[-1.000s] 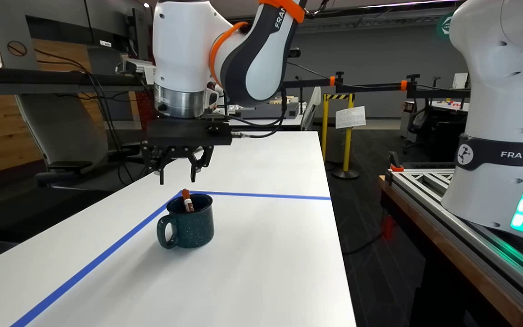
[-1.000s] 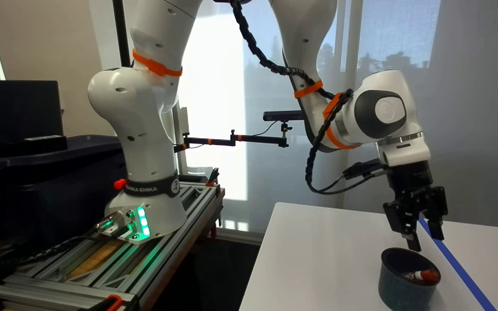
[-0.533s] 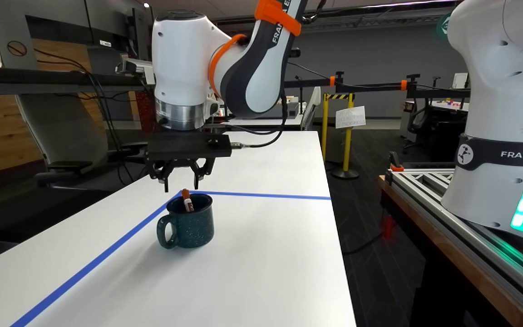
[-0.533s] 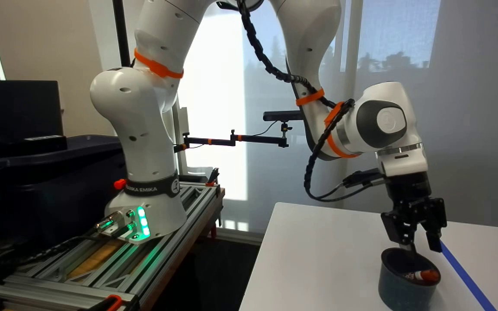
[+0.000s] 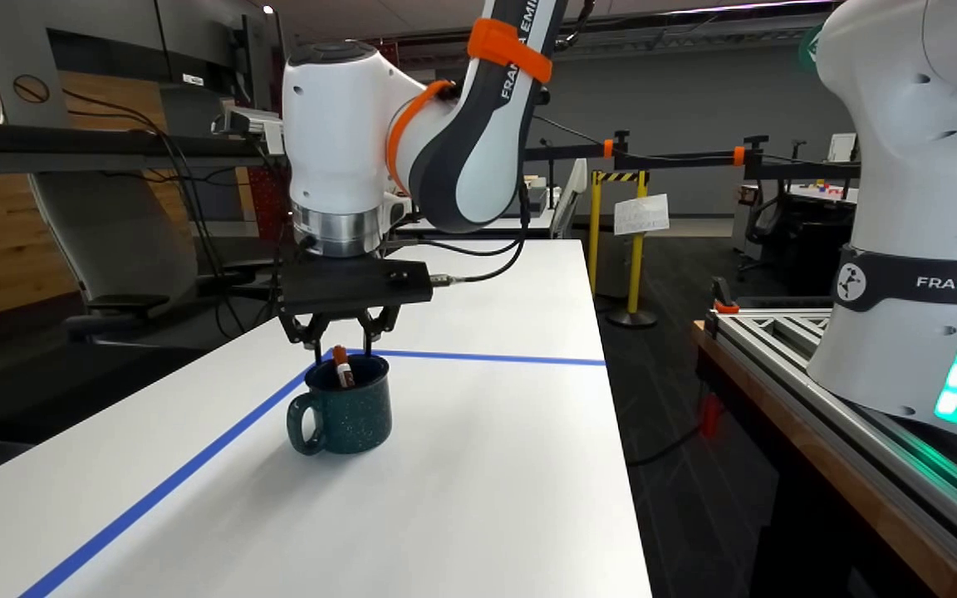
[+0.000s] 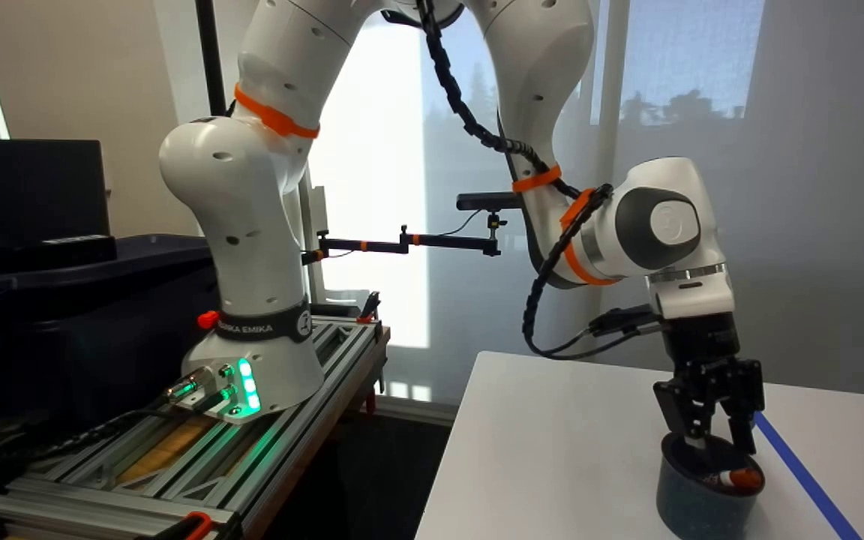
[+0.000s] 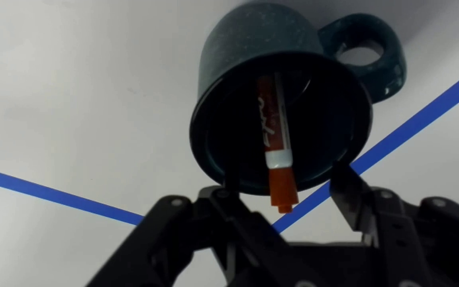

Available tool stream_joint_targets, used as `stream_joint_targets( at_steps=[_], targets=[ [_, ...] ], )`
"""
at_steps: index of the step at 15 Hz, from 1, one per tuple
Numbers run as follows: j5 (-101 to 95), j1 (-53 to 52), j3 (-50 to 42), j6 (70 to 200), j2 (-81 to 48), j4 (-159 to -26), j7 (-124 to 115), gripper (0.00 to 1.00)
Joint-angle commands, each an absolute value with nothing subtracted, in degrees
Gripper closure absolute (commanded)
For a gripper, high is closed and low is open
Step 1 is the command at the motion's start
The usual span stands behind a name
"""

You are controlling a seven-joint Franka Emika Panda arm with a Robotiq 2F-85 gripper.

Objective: Remove the marker from the mug

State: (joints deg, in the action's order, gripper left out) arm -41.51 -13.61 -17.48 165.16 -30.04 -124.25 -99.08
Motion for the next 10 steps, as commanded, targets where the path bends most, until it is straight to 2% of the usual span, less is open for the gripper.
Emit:
stream_joint_targets(
  at_steps=[1,2,5,10],
  targets=[
    [-43.2,-15.4,-19.7,166.1,-31.6,-123.5,-101.5,0.45],
    [-43.2,-15.5,-19.9,166.4,-31.9,-123.4,-101.2,0.45],
    [-43.5,-16.0,-20.6,168.1,-32.7,-123.4,-101.2,0.51],
    [-43.4,-17.3,-22.0,171.4,-33.6,-123.1,-101.0,0.52]
  ],
)
